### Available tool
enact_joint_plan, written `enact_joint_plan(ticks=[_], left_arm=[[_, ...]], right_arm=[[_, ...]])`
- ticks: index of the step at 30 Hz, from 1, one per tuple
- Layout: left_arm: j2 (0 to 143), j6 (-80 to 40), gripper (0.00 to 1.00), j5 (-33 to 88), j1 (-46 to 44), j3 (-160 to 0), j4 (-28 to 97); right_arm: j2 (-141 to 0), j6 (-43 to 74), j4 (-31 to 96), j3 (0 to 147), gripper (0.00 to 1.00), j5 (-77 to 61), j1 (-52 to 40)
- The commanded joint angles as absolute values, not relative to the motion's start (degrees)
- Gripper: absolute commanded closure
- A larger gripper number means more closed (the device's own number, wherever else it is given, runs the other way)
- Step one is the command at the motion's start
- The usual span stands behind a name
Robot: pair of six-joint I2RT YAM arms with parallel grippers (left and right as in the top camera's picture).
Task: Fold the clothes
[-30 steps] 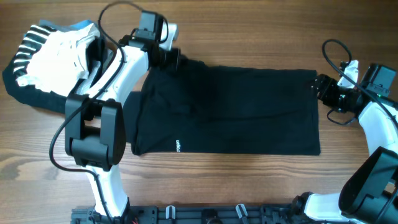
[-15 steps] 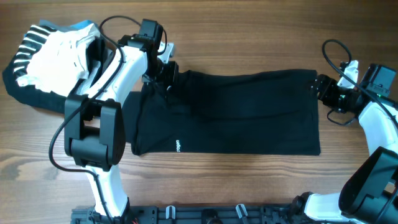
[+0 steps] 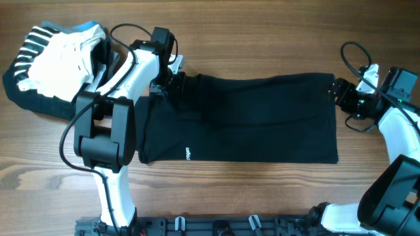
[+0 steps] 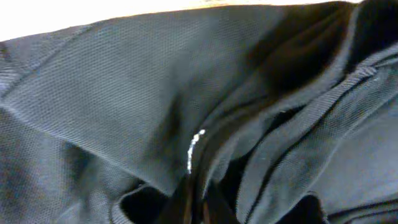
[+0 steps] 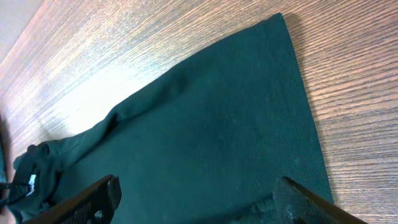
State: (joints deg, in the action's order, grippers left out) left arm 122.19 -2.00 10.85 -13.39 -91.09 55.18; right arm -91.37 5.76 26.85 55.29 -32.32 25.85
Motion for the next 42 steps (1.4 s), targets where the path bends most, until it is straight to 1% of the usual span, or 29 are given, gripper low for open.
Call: enact_joint_plan(ticks=[1, 4, 7, 13, 14, 16, 18, 19, 20, 25, 31, 33, 36, 37, 38, 39, 40, 41, 42], left_arm=[[121.3, -1.8, 0.96, 8.4, -12.8, -91.8, 55.4], [119.0, -2.0, 0.96, 7.2, -12.0, -92.7, 55.3], [116.6, -2.0, 0.96, 6.3, -10.9, -92.9, 55.1], [115.3, -2.0, 0.96, 6.3, -9.2, -92.9, 55.5], [115.3, -2.0, 0.96, 6.3, -9.2, -92.9, 55.5], [115.3, -2.0, 0.96, 6.3, -9.2, -92.9, 55.0], [115.3, -2.0, 0.93, 6.3, -9.2, -92.9, 54.5], [115.3, -2.0, 0.91, 6.3, -9.1, -92.9, 54.4], [115.3, -2.0, 0.91, 6.3, -9.1, -92.9, 54.4], [115.3, -2.0, 0.91, 6.3, -9.1, -92.9, 54.2], [115.3, -2.0, 0.91, 6.3, -9.1, -92.9, 54.3], [115.3, -2.0, 0.91, 6.3, -9.1, -92.9, 54.3], [115.3, -2.0, 0.9, 6.6, -9.1, -92.9, 54.3], [115.3, -2.0, 0.89, 6.9, -9.1, -92.9, 54.3], [115.3, -2.0, 0.88, 7.2, -9.1, -92.9, 54.3], [115.3, -2.0, 0.87, 7.2, -9.1, -92.9, 54.3], [115.3, -2.0, 0.85, 7.2, -9.1, -92.9, 54.5], [115.3, -2.0, 0.83, 7.2, -9.1, -92.9, 54.5], [115.3, -2.0, 0.8, 7.2, -9.1, -92.9, 54.7]], right_arm=[[-90.3, 6.2, 24.8, 55.3, 0.22, -30.2, 25.7], [-91.2, 6.5, 21.4, 55.1, 0.36, -25.1, 25.7], [-93.7, 8.0, 17.5, 55.1, 0.41, -22.6, 25.7], [-103.1, 12.2, 9.5, 55.1, 0.4, -22.3, 25.5], [-104.3, 12.1, 8.1, 55.1, 0.39, -22.3, 25.3], [-106.7, 12.0, 4.6, 55.1, 0.33, -22.2, 24.9], [-108.4, 12.3, 0.7, 55.1, 0.28, -22.3, 24.6], [-108.9, 13.4, -0.9, 55.1, 0.23, -22.2, 24.5], [-109.2, 14.2, -2.1, 55.1, 0.21, -22.2, 24.5], [-111.4, 16.7, -5.3, 55.1, 0.2, -22.2, 24.0], [-115.4, 16.7, -7.2, 55.1, 0.2, -22.2, 21.9], [-116.7, 16.8, -8.8, 55.1, 0.22, -22.2, 21.2], [-116.8, 18.3, -11.0, 55.2, 0.39, -22.5, 21.1], [-116.8, 18.3, -11.2, 55.3, 0.48, -23.4, 21.1], [-116.8, 18.3, -11.0, 55.7, 0.61, -24.9, 21.1], [-116.7, 18.2, -10.4, 56.0, 0.7, -25.9, 21.1], [-116.4, 18.2, -9.0, 56.5, 0.81, -26.2, 21.2], [-116.0, 18.2, -7.9, 56.8, 0.85, -26.2, 21.3], [-115.2, 18.2, -6.6, 57.2, 0.87, -26.2, 21.6]])
